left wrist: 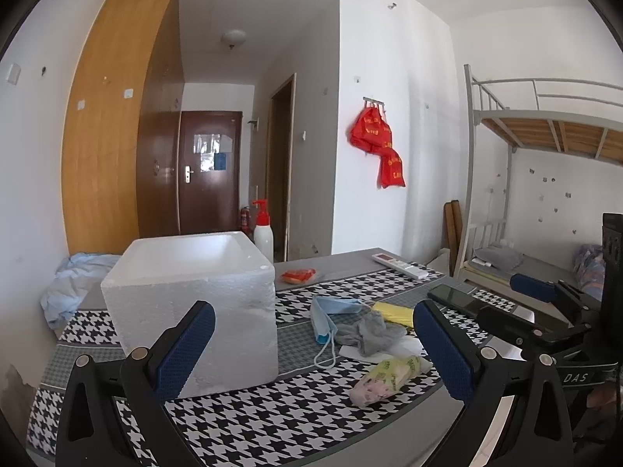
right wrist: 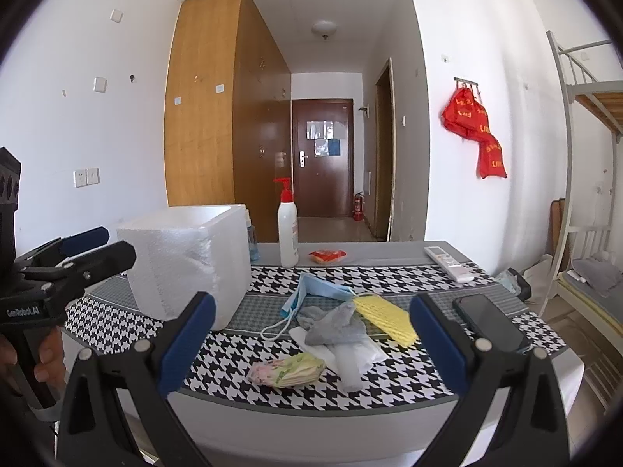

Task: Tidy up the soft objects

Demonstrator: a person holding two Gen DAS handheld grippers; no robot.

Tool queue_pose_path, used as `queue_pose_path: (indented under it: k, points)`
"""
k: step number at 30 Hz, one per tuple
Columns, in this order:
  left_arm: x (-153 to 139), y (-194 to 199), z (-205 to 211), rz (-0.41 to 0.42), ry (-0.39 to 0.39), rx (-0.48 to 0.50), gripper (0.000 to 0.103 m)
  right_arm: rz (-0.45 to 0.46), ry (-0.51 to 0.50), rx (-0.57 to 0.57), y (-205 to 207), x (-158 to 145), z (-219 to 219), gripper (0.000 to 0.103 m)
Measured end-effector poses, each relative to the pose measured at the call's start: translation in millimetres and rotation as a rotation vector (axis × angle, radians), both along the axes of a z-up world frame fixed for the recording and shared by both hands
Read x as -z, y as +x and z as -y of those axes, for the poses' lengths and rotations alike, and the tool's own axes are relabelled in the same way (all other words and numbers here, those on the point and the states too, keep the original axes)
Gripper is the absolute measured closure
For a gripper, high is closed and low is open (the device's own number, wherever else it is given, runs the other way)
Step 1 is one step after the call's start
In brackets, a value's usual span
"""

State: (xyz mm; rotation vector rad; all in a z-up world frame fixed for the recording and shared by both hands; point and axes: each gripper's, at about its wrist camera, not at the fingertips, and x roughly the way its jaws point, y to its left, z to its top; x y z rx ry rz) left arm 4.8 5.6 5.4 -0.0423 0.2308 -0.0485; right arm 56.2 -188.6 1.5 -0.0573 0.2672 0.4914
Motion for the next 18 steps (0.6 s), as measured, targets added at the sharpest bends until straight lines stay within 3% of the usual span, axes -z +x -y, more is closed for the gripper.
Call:
queue_pose_path:
  k: [18]
  points:
    - [3.4,4.5,-2.5,-0.024,0.002,-0.026,0.001,0.005,0.004,0.005,-0.1,-0.5,2.5,0.002]
